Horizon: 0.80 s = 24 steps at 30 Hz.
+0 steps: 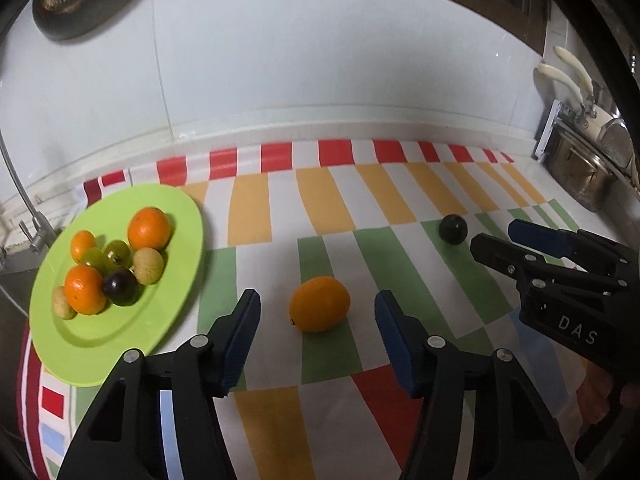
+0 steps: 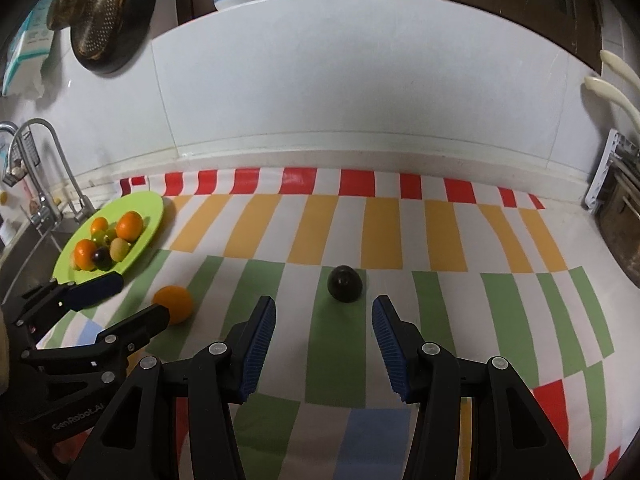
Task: Organize fruits
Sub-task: 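Move the left tool to the last orange while the right tool approaches the last dark plum, then close the left tool on the orange while the right tool grasps the dark plum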
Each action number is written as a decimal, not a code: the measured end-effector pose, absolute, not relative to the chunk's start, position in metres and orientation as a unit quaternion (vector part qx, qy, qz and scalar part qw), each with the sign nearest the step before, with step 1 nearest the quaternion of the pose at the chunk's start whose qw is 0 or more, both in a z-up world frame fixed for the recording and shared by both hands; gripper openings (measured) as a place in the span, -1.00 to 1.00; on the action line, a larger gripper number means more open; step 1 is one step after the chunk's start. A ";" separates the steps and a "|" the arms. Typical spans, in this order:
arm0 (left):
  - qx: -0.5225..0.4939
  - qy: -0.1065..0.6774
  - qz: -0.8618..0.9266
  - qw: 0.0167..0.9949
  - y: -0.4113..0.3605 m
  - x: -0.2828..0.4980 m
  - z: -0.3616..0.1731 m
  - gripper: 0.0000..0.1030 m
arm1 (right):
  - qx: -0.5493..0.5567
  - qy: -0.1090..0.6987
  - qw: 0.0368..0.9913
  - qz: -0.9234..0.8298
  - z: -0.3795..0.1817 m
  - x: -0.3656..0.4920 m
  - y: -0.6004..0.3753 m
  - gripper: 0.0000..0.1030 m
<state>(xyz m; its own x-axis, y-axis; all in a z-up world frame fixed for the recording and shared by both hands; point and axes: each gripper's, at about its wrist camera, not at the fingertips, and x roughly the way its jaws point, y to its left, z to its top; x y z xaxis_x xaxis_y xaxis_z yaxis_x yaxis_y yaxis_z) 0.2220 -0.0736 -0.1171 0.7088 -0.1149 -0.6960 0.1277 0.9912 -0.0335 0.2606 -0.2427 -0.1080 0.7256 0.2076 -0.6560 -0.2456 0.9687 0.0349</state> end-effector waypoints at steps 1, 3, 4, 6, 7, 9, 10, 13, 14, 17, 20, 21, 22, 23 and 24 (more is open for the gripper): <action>0.007 0.379 -0.067 0.923 -0.074 0.223 -0.119 0.06 | -0.027 0.352 0.928 0.122 -0.109 0.263 -0.242 0.00; 0.008 0.384 -0.068 0.921 -0.074 0.225 -0.123 0.02 | -0.026 0.357 0.926 0.120 -0.112 0.267 -0.242 -0.01; 0.009 0.385 -0.069 0.920 -0.075 0.226 -0.124 0.00 | -0.026 0.359 0.926 0.117 -0.114 0.271 -0.242 -0.01; 0.009 0.389 -0.071 0.918 -0.076 0.229 -0.127 -0.04 | -0.024 0.362 0.924 0.117 -0.117 0.277 -0.243 -0.01; 0.008 0.391 -0.073 0.917 -0.077 0.231 -0.128 -0.08 | -0.024 0.364 0.924 0.115 -0.118 0.280 -0.243 -0.01; 0.008 0.394 -0.074 0.916 -0.077 0.233 -0.130 -0.09 | -0.024 0.367 0.923 0.112 -0.120 0.286 -0.243 -0.01; 0.008 0.394 -0.074 0.916 -0.078 0.234 -0.131 -0.10 | -0.023 0.368 0.923 0.112 -0.122 0.289 -0.243 -0.02; 0.008 0.395 -0.075 0.915 -0.078 0.236 -0.131 -0.20 | -0.023 0.376 0.920 0.112 -0.126 0.298 -0.241 -0.07; 0.006 0.397 -0.076 0.915 -0.078 0.238 -0.132 -0.21 | -0.022 0.377 0.919 0.113 -0.126 0.299 -0.241 -0.11; 0.008 0.398 -0.075 0.914 -0.077 0.241 -0.134 -0.27 | -0.025 0.378 0.918 0.113 -0.128 0.305 -0.238 -0.11; 0.006 0.397 -0.077 0.915 -0.075 0.242 -0.134 -0.27 | -0.031 0.381 0.917 0.111 -0.130 0.308 -0.236 -0.25; 0.006 0.397 -0.077 0.914 -0.075 0.243 -0.133 -0.27 | -0.034 0.384 0.916 0.109 -0.132 0.310 -0.235 -0.27; 0.006 0.397 -0.078 0.914 -0.075 0.243 -0.134 -0.28 | -0.035 0.385 0.916 0.106 -0.133 0.311 -0.235 -0.29; 0.006 0.397 -0.078 0.914 -0.075 0.244 -0.134 -0.28 | -0.034 0.388 0.915 0.105 -0.134 0.312 -0.235 -0.35; 0.007 0.397 -0.078 0.914 -0.075 0.244 -0.133 -0.28 | -0.034 0.391 0.914 0.107 -0.136 0.313 -0.236 -0.39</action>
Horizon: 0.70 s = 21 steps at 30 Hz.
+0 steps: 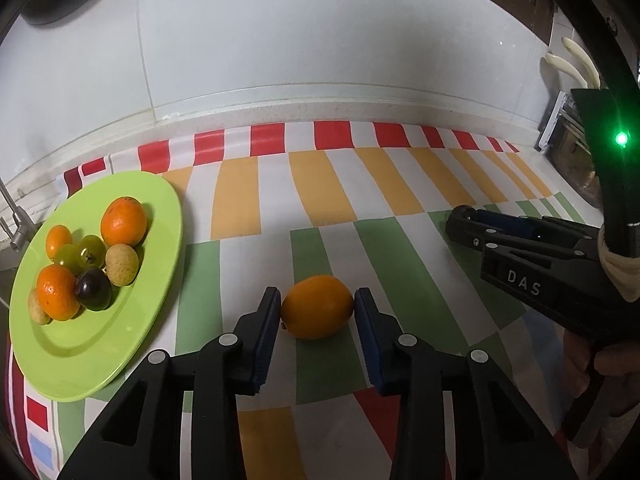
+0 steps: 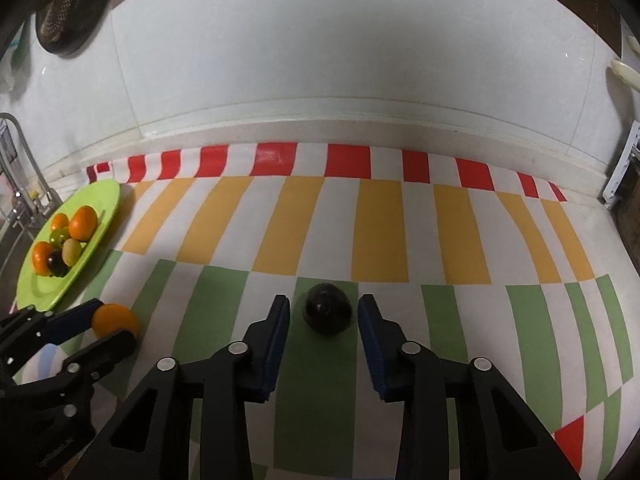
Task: Organize fruits
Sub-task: 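Close the left tool on the orange while the right tool grasps the dark plum, then carry the orange in the left tool while the right tool carries the plum to the plate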
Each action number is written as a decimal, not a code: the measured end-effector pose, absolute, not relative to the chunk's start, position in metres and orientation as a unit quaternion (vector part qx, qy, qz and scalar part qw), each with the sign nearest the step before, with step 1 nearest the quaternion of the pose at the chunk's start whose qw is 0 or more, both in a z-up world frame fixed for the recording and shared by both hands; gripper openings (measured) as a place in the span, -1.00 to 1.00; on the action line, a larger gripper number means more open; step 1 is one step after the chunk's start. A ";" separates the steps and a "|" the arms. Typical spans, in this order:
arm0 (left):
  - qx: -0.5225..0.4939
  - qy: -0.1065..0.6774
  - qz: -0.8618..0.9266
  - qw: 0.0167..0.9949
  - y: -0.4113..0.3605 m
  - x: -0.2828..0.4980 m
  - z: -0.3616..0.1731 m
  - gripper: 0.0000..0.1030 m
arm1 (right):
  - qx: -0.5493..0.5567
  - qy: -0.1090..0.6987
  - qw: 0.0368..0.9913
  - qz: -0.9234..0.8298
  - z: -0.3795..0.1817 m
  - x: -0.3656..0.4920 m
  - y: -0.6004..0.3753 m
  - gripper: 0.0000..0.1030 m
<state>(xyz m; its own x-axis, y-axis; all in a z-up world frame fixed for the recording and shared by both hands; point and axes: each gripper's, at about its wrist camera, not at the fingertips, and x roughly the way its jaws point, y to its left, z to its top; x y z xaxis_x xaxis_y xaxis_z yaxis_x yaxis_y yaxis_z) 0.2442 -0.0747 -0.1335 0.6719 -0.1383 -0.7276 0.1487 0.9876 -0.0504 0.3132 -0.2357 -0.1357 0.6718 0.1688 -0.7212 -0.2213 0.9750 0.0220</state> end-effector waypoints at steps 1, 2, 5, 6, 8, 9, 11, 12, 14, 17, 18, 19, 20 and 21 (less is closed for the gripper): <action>0.007 0.397 -0.079 0.914 -0.074 0.245 -0.133 -0.28 | -0.035 0.392 0.913 0.105 -0.137 0.314 -0.236 -0.40; 0.006 0.398 -0.080 0.914 -0.074 0.245 -0.133 -0.28 | -0.037 0.395 0.912 0.103 -0.138 0.314 -0.236 -0.46; 0.003 0.395 -0.081 0.915 -0.073 0.244 -0.131 -0.28 | -0.032 0.392 0.914 0.104 -0.135 0.311 -0.238 -0.47; 0.002 0.393 -0.082 0.916 -0.073 0.243 -0.129 -0.28 | -0.032 0.389 0.914 0.107 -0.134 0.310 -0.237 -0.47; 0.001 0.388 -0.084 0.918 -0.073 0.241 -0.126 -0.28 | -0.035 0.380 0.918 0.110 -0.129 0.303 -0.235 -0.47; 0.001 0.386 -0.085 0.919 -0.072 0.240 -0.124 -0.28 | -0.037 0.377 0.919 0.112 -0.127 0.299 -0.234 -0.47; 0.001 0.380 -0.086 0.921 -0.071 0.237 -0.119 -0.28 | -0.038 0.373 0.920 0.117 -0.123 0.293 -0.233 -0.47; 0.001 0.376 -0.087 0.922 -0.071 0.235 -0.117 -0.28 | -0.037 0.371 0.920 0.121 -0.121 0.289 -0.232 -0.47; 0.001 0.370 -0.088 0.925 -0.070 0.232 -0.112 -0.28 | -0.036 0.366 0.921 0.127 -0.115 0.280 -0.230 -0.47; -0.002 0.361 -0.089 0.928 -0.066 0.226 -0.104 -0.28 | -0.033 0.360 0.922 0.137 -0.108 0.269 -0.227 -0.47; -0.004 0.358 -0.088 0.929 -0.065 0.223 -0.102 -0.28 | -0.033 0.358 0.923 0.140 -0.105 0.264 -0.225 -0.47; -0.005 0.356 -0.087 0.930 -0.063 0.222 -0.100 -0.28 | -0.033 0.356 0.923 0.143 -0.102 0.261 -0.224 -0.47; -0.005 0.354 -0.087 0.931 -0.062 0.220 -0.098 -0.28 | -0.034 0.354 0.923 0.146 -0.100 0.258 -0.222 -0.47; -0.005 0.351 -0.086 0.932 -0.061 0.218 -0.096 -0.28 | -0.035 0.351 0.924 0.148 -0.097 0.254 -0.220 -0.47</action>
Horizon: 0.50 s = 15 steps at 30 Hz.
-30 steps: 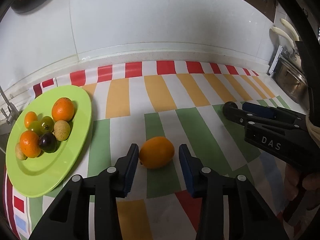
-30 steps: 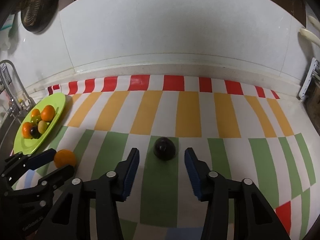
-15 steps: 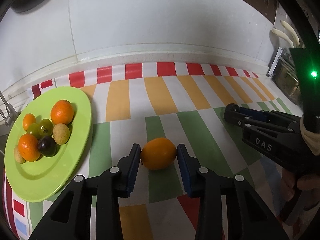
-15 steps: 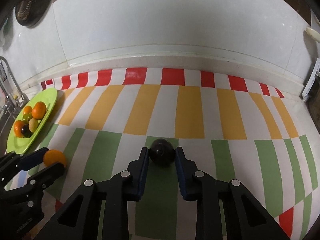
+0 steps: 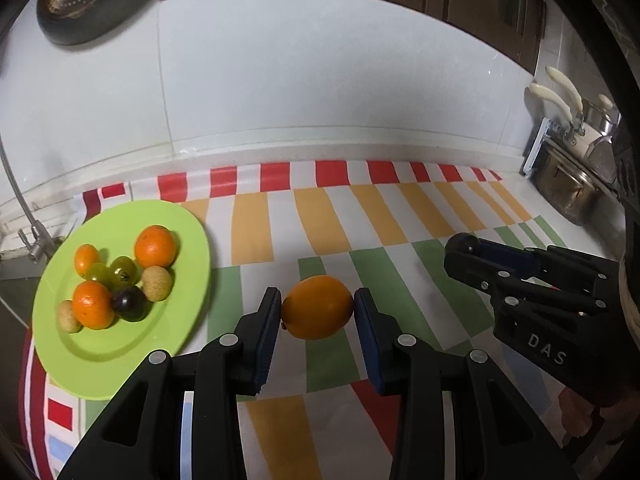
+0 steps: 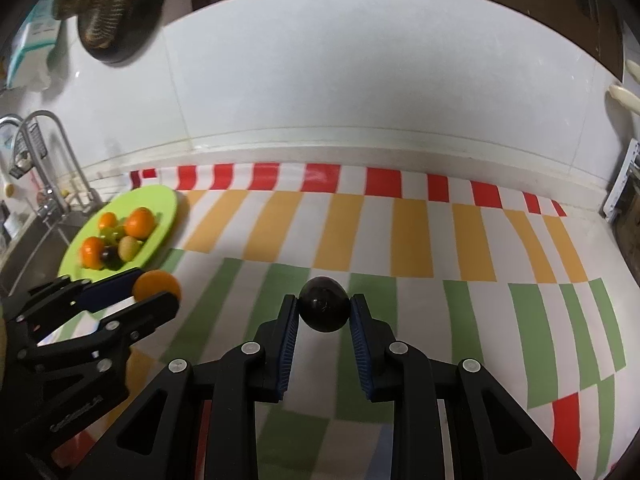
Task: Organize fruits
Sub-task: 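Carry the orange in the left tool while the right tool carries the plum to the plate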
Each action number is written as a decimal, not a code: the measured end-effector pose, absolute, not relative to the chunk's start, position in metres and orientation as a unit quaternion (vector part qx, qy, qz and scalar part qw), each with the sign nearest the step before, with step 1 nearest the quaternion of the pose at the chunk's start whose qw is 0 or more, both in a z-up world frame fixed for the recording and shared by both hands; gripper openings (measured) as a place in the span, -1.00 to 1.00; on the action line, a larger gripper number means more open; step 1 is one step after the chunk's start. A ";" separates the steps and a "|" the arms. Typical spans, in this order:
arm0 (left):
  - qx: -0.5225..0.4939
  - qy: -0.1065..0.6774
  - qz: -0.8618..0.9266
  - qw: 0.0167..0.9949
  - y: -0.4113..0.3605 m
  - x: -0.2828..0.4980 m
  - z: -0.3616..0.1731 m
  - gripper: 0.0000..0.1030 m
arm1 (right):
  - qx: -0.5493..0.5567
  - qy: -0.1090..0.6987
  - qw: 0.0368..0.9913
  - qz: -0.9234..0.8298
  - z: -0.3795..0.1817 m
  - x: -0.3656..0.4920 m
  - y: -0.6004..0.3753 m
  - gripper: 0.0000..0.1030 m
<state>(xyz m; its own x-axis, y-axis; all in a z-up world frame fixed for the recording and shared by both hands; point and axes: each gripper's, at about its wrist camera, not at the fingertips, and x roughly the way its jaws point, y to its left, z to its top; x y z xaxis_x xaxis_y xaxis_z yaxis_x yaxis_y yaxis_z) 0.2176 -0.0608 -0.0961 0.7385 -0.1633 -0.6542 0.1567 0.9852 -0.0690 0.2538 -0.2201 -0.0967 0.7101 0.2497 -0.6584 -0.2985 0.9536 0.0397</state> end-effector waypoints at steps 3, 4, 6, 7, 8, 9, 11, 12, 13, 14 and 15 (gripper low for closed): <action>-0.007 0.344 -0.083 0.935 -0.055 0.210 -0.090 -0.28 | -0.033 0.345 0.925 0.156 -0.089 0.245 -0.214 -0.47; -0.008 0.341 -0.082 0.937 -0.053 0.206 -0.088 -0.28 | -0.033 0.343 0.925 0.159 -0.087 0.242 -0.213 -0.47; -0.010 0.336 -0.080 0.938 -0.049 0.200 -0.084 -0.28 | -0.033 0.340 0.925 0.165 -0.082 0.236 -0.210 -0.47; -0.011 0.333 -0.079 0.939 -0.047 0.196 -0.082 -0.28 | -0.032 0.338 0.926 0.168 -0.080 0.233 -0.207 -0.47; -0.012 0.331 -0.077 0.940 -0.045 0.193 -0.080 -0.28 | -0.032 0.337 0.926 0.170 -0.079 0.232 -0.204 -0.47; -0.013 0.328 -0.075 0.942 -0.043 0.189 -0.078 -0.28 | -0.032 0.334 0.926 0.173 -0.077 0.228 -0.201 -0.47; -0.016 0.324 -0.069 0.943 -0.038 0.180 -0.073 -0.28 | -0.033 0.331 0.926 0.178 -0.072 0.222 -0.197 -0.47; -0.017 0.322 -0.068 0.944 -0.036 0.177 -0.072 -0.28 | -0.036 0.328 0.927 0.181 -0.069 0.217 -0.193 -0.47; -0.019 0.320 -0.065 0.945 -0.032 0.172 -0.069 -0.28 | -0.037 0.325 0.927 0.183 -0.066 0.214 -0.190 -0.47; -0.020 0.318 -0.063 0.946 -0.030 0.169 -0.068 -0.28 | -0.038 0.323 0.927 0.185 -0.065 0.212 -0.187 -0.47; -0.021 0.317 -0.061 0.946 -0.028 0.166 -0.067 -0.28 | -0.040 0.319 0.928 0.187 -0.061 0.205 -0.185 -0.47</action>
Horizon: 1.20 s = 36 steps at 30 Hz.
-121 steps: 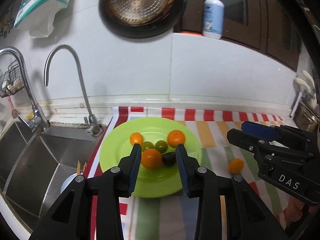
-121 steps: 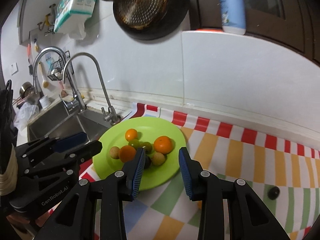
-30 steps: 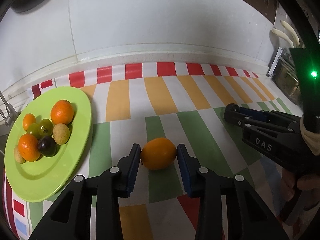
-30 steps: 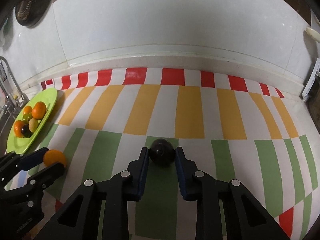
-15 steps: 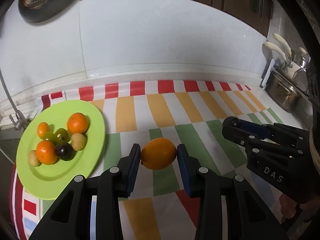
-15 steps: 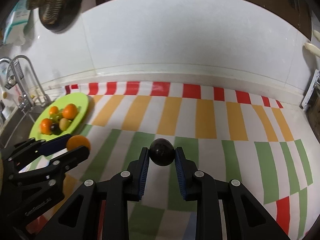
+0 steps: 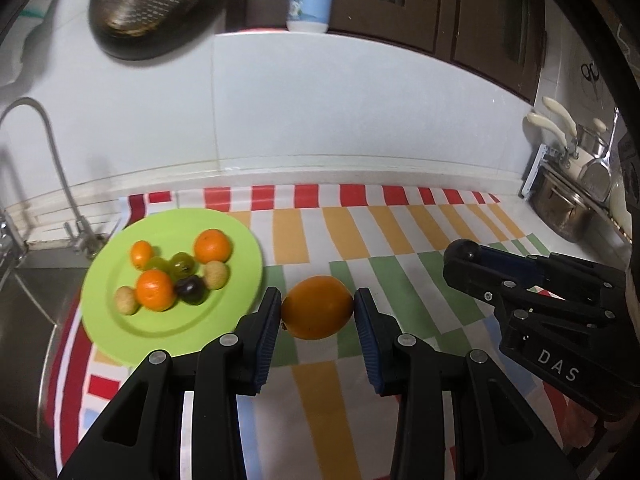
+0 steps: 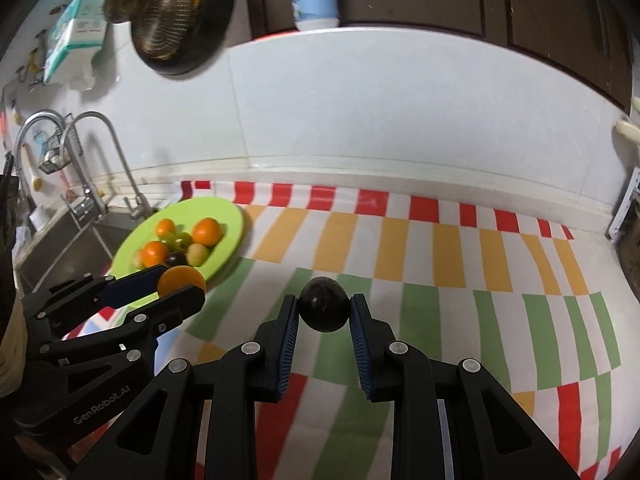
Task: Organize fruits
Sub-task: 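Carry the orange in the left tool while the right tool carries the plum to the plate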
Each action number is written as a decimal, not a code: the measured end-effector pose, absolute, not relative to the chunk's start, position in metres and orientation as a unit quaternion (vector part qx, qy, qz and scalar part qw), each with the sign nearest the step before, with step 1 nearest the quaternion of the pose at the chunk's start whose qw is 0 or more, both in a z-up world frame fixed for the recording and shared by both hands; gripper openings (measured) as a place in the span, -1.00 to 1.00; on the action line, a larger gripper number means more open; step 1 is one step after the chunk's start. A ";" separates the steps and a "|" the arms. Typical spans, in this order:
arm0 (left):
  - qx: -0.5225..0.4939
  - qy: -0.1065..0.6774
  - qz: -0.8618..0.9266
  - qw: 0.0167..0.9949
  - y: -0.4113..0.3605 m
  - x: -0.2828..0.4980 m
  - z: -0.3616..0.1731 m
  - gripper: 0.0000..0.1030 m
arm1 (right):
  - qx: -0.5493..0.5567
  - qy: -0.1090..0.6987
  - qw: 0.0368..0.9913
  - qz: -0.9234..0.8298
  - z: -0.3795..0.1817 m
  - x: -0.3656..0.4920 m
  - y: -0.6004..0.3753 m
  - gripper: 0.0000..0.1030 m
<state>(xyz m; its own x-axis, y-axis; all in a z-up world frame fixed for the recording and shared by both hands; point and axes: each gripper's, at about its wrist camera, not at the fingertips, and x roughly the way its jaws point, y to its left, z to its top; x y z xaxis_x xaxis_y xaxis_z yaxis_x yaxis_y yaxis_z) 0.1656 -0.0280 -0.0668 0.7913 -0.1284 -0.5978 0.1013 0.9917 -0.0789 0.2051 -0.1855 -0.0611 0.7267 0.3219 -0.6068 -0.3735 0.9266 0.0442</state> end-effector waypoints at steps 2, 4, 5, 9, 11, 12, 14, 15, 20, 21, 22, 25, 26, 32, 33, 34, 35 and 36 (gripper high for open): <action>-0.025 0.314 -0.056 0.948 -0.022 0.158 -0.063 -0.28 | -0.042 0.314 0.929 0.191 -0.058 0.199 -0.181 -0.47; -0.027 0.309 -0.049 0.949 -0.016 0.150 -0.060 -0.28 | -0.041 0.310 0.929 0.197 -0.055 0.193 -0.175 -0.47; -0.028 0.307 -0.046 0.950 -0.013 0.147 -0.058 -0.28 | -0.041 0.309 0.929 0.200 -0.053 0.191 -0.172 -0.47; -0.029 0.300 -0.031 0.953 0.001 0.133 -0.052 -0.28 | -0.041 0.300 0.930 0.207 -0.047 0.178 -0.163 -0.47; -0.028 0.298 -0.026 0.954 0.006 0.127 -0.050 -0.28 | -0.041 0.297 0.930 0.211 -0.045 0.174 -0.156 -0.47; -0.027 0.296 -0.024 0.955 0.009 0.124 -0.049 -0.28 | -0.041 0.295 0.931 0.213 -0.044 0.171 -0.152 -0.47; -0.024 0.294 -0.019 0.955 0.016 0.116 -0.046 -0.28 | -0.041 0.292 0.931 0.216 -0.042 0.166 -0.148 -0.47; -0.023 0.293 -0.018 0.956 0.018 0.114 -0.045 -0.28 | -0.041 0.290 0.931 0.218 -0.041 0.164 -0.145 -0.47; -0.018 0.283 -0.007 0.959 0.036 0.101 -0.038 -0.28 | -0.039 0.283 0.931 0.227 -0.038 0.152 -0.128 -0.47; -0.016 0.281 -0.005 0.959 0.040 0.099 -0.037 -0.28 | -0.039 0.282 0.931 0.230 -0.037 0.149 -0.123 -0.47; -0.014 0.281 -0.003 0.960 0.044 0.098 -0.036 -0.28 | -0.039 0.281 0.931 0.230 -0.037 0.149 -0.120 -0.47; -0.010 0.276 0.000 0.961 0.054 0.094 -0.033 -0.28 | -0.038 0.279 0.931 0.233 -0.036 0.145 -0.109 -0.47; -0.009 0.274 0.001 0.962 0.057 0.093 -0.032 -0.28 | -0.037 0.278 0.931 0.234 -0.036 0.144 -0.106 -0.47; -0.005 0.269 0.000 0.963 0.078 0.095 -0.028 -0.28 | -0.041 0.268 0.932 0.240 -0.033 0.141 -0.086 -0.47; -0.004 0.268 0.001 0.963 0.081 0.096 -0.027 -0.28 | -0.043 0.266 0.932 0.242 -0.032 0.142 -0.081 -0.47; -0.003 0.268 0.002 0.964 0.085 0.098 -0.027 -0.28 | -0.044 0.265 0.932 0.243 -0.031 0.142 -0.078 -0.47; -0.002 0.267 0.003 0.964 0.087 0.099 -0.027 -0.28 | -0.045 0.263 0.932 0.244 -0.031 0.143 -0.074 -0.47; -0.002 0.267 0.004 0.964 0.091 0.101 -0.026 -0.28 | -0.046 0.262 0.932 0.245 -0.030 0.144 -0.071 -0.47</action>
<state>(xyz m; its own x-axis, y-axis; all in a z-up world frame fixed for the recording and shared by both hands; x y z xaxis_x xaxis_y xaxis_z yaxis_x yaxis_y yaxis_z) 0.1009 0.0914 -0.0265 0.8578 0.0069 -0.5139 -0.0090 1.0000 -0.0015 0.1444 -0.0706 -0.0302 0.7421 0.4330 -0.5116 -0.4815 0.8754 0.0425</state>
